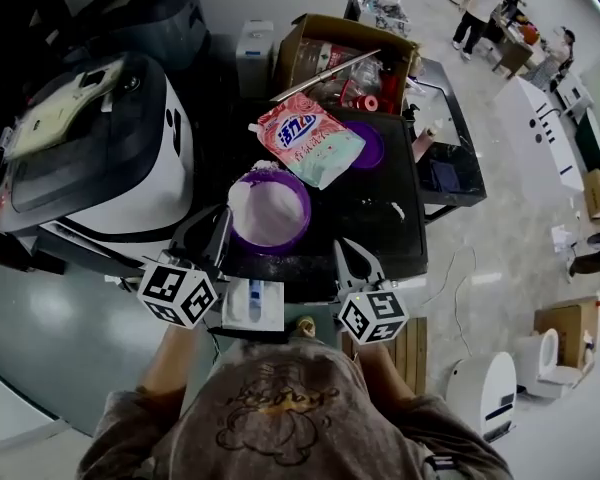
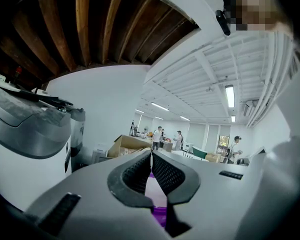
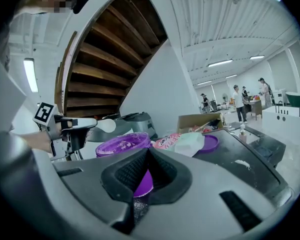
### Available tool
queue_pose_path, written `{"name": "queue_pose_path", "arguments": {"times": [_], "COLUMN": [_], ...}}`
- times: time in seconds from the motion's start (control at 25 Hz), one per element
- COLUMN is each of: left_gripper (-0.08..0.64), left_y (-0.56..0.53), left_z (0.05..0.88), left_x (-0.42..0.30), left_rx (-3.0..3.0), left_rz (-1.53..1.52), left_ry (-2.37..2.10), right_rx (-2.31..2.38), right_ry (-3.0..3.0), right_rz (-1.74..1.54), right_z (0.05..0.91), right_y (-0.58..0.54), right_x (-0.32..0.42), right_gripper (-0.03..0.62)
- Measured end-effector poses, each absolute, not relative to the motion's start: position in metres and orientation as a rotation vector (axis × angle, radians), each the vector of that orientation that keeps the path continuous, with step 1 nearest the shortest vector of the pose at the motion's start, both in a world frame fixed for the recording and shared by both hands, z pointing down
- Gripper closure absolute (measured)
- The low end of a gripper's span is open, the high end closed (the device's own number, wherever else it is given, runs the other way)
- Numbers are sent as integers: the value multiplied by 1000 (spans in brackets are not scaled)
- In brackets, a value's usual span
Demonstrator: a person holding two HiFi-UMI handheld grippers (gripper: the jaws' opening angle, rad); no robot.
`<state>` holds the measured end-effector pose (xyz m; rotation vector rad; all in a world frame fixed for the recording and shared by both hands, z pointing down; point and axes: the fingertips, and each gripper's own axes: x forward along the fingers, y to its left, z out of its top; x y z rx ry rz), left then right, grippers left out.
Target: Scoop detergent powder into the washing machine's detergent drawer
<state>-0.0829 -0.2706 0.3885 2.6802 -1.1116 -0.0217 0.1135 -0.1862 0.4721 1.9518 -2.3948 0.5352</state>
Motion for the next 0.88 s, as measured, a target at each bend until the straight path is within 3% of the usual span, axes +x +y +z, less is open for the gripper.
{"name": "queue_pose_path", "arguments": {"times": [0.88], "left_gripper": [535], "left_y": [-297], "left_z": [406], "left_x": [-39], "left_rx": [2743], "left_rz": [434], "left_ry": [-864], "right_rx": [1891], "right_ry": [-2473], "right_rz": [550], "right_z": [476], "right_y": [-194], "right_x": [126], "right_gripper": [592]}}
